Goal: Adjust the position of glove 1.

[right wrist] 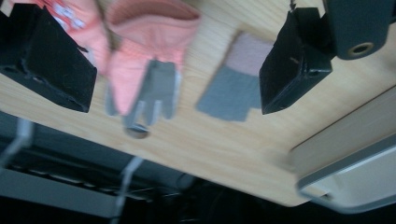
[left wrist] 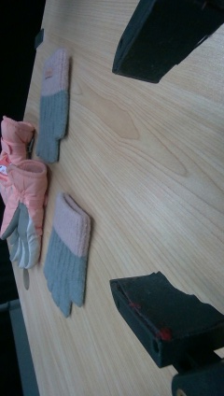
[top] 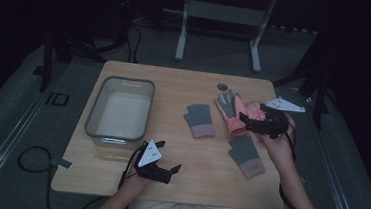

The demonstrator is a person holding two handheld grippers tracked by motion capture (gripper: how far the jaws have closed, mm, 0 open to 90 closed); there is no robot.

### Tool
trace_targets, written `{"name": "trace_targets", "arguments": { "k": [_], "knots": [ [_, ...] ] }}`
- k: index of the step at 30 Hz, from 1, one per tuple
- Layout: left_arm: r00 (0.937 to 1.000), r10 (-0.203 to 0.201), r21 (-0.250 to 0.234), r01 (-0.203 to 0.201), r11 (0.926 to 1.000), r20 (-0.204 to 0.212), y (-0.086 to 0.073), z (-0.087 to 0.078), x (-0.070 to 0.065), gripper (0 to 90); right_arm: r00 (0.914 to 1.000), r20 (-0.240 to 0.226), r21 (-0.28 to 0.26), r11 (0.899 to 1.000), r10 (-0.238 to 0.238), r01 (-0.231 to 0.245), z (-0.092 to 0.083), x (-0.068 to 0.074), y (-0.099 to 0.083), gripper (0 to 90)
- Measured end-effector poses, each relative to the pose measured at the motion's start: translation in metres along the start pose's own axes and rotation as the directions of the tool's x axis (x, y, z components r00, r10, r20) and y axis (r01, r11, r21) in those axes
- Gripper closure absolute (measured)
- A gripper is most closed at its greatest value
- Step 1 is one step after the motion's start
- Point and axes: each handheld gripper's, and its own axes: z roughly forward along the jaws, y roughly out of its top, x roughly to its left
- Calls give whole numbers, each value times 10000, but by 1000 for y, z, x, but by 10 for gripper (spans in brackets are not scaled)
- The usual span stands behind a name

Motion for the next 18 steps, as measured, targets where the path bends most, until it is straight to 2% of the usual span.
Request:
{"name": "trace_targets", "arguments": {
  "k": [4, 5, 8, 10, 12, 14, 17, 18],
  "knots": [
    [10000, 46, 16, -46, 10000, 16, 0, 0, 0, 9, 9992, -358, 32, 9999, -147, 149, 13, 6, 1, 149],
    [10000, 51, 21, -51, 10000, 17, 0, 0, 0, 8, 9983, -498, 55, 9996, -291, 294, 21, 12, 2, 195],
    [10000, 52, 21, -52, 10000, 34, 0, 0, 0, 9, 9964, -738, 56, 9991, -407, 412, 29, 16, 3, 211],
    [10000, 46, 16, -46, 10000, 44, 0, 0, 0, 9, 9923, -1068, 209, 9976, -633, 659, 43, 24, 2, 260],
    [10000, 49, 18, -49, 10000, 50, 0, 0, 0, 9, 9912, -1097, 286, 9965, -747, 782, 47, 27, 2, 288],
    [10000, 60, 13, -60, 10000, 36, 0, 0, 0, 8, 9857, -1360, 424, 9934, -1000, 1066, 60, 34, 1, 343],
    [9999, 134, 20, -134, 9999, -5, 0, 0, -1, 9, 9815, -1615, 523, 9923, -1025, 1122, 69, 37, 0, 376],
    [9999, 120, 0, -120, 9999, 17, 0, 0, -1, 8, 9774, -1868, 648, 9915, -990, 1128, 77, 40, -1, 413]
  ]
}}
